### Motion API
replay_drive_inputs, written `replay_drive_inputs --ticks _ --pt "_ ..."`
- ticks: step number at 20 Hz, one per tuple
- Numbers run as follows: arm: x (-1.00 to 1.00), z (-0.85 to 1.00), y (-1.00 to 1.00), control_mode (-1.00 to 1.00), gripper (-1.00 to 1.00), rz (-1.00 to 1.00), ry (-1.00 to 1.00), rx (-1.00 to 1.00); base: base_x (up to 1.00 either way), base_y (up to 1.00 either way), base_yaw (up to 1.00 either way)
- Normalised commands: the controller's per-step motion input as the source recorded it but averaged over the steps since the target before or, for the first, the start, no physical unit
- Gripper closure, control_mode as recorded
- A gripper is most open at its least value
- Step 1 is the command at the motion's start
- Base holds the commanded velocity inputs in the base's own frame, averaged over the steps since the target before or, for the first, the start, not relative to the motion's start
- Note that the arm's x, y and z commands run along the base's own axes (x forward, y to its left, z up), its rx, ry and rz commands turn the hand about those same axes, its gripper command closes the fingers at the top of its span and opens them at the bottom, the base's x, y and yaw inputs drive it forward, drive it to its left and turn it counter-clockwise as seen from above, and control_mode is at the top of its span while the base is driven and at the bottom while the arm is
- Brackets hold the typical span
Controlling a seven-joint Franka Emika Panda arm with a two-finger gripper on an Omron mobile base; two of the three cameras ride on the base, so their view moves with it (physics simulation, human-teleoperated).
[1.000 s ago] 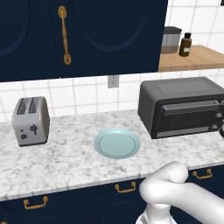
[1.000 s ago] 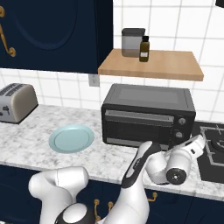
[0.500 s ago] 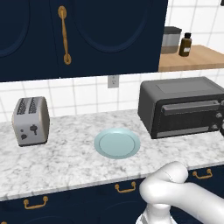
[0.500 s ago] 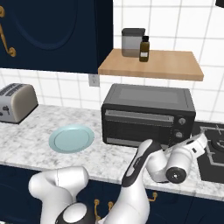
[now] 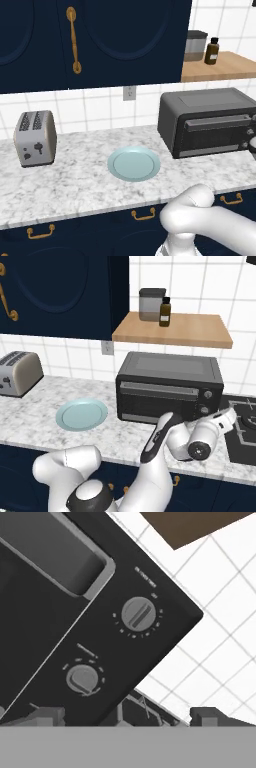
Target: Pick up the kebab skewer and baguette bread, and place them inside the toaster oven. Close the toaster oven door and start by setting the timer.
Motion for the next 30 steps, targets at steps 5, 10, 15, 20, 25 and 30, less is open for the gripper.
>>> replay_drive_inputs --ticks 5,10,15,20,25,30 --pt "0.01 0.16 0.00 -1.00 -1.00 0.00 -0.01 0.12 0.00 0.00 0.00" --pt "0.02 0.09 0.00 -1.00 -1.00 0.00 -0.06 0.07 0.00 0.00 0.00" --pt "0.29 0.00 0.01 -1.00 -1.00 0.00 -0.08 0.05 0.00 0.00 0.00" --pt "0.05 0.02 0.00 -1.00 -1.00 0.00 -0.08 0.04 0.00 0.00 0.00" --pt "0.01 0.03 -0.01 -1.00 -1.00 0.00 -0.04 0.05 0.00 0.00 0.00" --pt "0.00 0.24 -0.05 -1.00 -1.00 0.03 -0.01 0.05 0.00 0.00 0.00"
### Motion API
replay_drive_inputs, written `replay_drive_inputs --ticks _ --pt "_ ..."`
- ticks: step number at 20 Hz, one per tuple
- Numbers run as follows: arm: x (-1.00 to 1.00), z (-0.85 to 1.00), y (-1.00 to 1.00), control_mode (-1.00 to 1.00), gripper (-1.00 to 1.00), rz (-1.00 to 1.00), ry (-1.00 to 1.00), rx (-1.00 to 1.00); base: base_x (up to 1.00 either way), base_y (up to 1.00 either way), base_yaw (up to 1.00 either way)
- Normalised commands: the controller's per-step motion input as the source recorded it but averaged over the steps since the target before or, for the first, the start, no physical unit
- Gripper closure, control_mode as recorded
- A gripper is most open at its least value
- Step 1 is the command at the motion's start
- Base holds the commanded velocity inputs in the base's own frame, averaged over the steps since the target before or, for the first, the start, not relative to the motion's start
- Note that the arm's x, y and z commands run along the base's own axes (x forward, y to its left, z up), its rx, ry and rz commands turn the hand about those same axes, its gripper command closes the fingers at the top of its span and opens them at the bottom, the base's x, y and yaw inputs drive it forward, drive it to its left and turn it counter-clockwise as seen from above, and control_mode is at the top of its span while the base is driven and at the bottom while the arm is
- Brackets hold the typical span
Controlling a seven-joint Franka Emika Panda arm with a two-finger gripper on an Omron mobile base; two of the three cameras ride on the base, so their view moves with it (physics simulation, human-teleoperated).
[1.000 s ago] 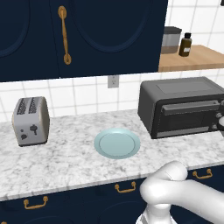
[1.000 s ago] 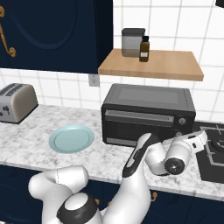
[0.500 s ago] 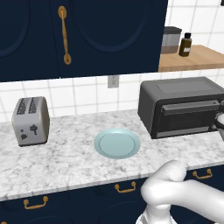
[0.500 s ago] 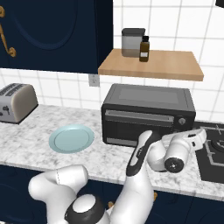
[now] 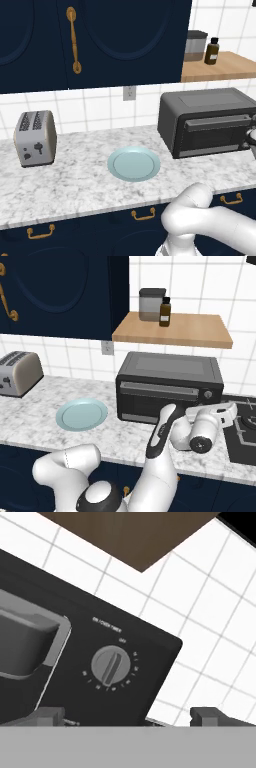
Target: Pick up the kebab skewer and baguette bread, and place them inside the toaster oven. Close the toaster oven door and start by setting the timer.
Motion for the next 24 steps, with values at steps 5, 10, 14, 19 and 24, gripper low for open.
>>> replay_drive_inputs --ticks 5,10,14,19,24 --pt "-0.08 0.22 -0.01 -1.00 -1.00 0.04 -0.01 0.05 0.00 0.00 0.00" --pt "-0.06 0.00 0.00 -1.00 -1.00 0.00 -0.05 0.11 0.00 0.00 0.00" --pt "0.08 0.00 0.00 -1.00 -1.00 0.00 0.00 0.12 0.00 0.00 0.00" --pt "0.22 0.00 0.00 -1.00 -1.00 0.01 0.00 0.07 0.00 0.00 0.00" --pt "0.08 0.00 0.00 -1.00 -1.00 0.02 -0.04 0.03 0.00 0.00 0.00"
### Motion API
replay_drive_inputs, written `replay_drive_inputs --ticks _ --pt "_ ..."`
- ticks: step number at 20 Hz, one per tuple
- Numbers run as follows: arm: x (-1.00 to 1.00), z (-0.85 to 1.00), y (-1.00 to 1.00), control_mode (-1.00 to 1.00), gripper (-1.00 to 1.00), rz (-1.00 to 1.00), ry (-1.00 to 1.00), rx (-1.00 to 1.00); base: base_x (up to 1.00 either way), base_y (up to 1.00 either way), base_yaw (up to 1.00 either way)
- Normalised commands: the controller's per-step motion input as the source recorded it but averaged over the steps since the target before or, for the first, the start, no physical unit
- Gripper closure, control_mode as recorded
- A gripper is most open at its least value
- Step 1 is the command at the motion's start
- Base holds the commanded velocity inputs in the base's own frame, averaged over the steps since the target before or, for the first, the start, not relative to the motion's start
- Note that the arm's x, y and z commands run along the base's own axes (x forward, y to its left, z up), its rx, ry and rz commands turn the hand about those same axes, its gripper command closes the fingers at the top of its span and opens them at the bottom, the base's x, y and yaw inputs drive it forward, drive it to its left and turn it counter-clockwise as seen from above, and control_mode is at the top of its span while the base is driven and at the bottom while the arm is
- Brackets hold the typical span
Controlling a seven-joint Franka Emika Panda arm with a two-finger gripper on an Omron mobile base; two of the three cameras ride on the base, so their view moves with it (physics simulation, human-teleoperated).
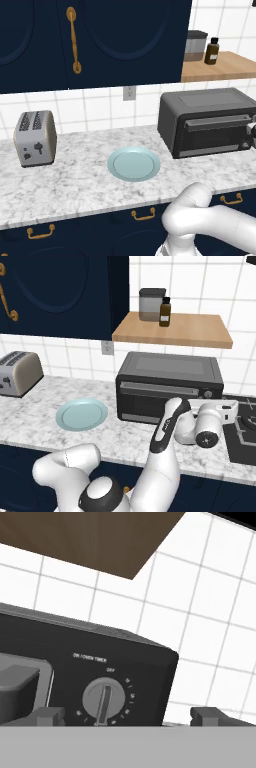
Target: Pick up the kebab skewer and baguette bread, and place them inside the toaster oven. Close the toaster oven door and start by setting the timer.
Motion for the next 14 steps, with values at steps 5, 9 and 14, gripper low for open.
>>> replay_drive_inputs --ticks 5,9,14 --pt "0.11 0.00 0.00 -1.00 -1.00 0.02 -0.06 0.02 0.00 0.00 0.00" --pt "0.03 0.00 -0.04 -1.00 -1.00 0.02 -0.04 0.02 0.00 0.00 0.00" --pt "0.01 0.00 -0.26 -1.00 -1.00 0.02 -0.01 0.02 0.00 0.00 0.00"
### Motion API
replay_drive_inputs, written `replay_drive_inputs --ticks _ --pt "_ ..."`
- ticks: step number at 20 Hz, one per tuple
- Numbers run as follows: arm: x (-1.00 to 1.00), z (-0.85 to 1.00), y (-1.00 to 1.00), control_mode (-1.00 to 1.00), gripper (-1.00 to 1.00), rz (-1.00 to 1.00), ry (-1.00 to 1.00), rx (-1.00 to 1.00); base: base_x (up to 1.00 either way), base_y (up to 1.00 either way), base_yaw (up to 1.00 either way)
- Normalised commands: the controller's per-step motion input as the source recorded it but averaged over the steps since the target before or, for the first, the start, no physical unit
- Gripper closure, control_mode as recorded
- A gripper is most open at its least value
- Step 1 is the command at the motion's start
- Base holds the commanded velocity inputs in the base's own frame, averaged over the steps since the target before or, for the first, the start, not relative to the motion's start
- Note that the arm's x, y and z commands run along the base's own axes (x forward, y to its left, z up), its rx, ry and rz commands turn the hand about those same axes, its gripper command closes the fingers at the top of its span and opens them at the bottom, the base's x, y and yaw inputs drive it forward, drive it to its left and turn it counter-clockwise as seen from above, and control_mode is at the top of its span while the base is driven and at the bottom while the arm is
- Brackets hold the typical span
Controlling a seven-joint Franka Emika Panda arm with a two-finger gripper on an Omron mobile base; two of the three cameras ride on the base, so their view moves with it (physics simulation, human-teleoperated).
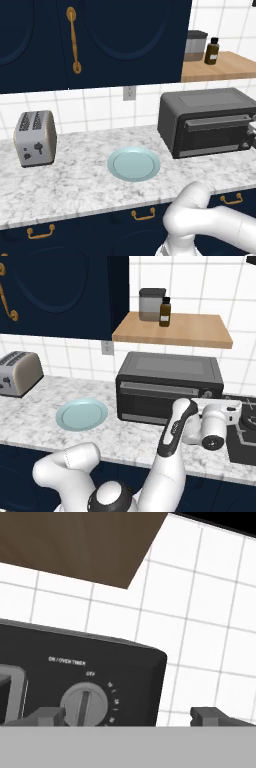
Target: Pick up the kebab skewer and baguette bread, and place them inside the toaster oven. Close the toaster oven door and start by setting the timer.
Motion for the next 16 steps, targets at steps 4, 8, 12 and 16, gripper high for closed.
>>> replay_drive_inputs --ticks 4,8,12,16 --pt "0.04 0.00 -0.11 -1.00 -1.00 0.02 -0.03 0.00 0.00 0.00 0.00" --pt "0.03 0.00 0.02 -1.00 -1.00 0.01 -0.04 0.01 0.00 0.00 0.00" --pt "0.05 0.00 0.04 -1.00 -1.00 0.00 -0.01 0.03 0.00 0.00 0.00" --pt "0.35 0.00 0.00 -1.00 -1.00 0.00 -0.01 0.01 0.00 0.00 0.00"
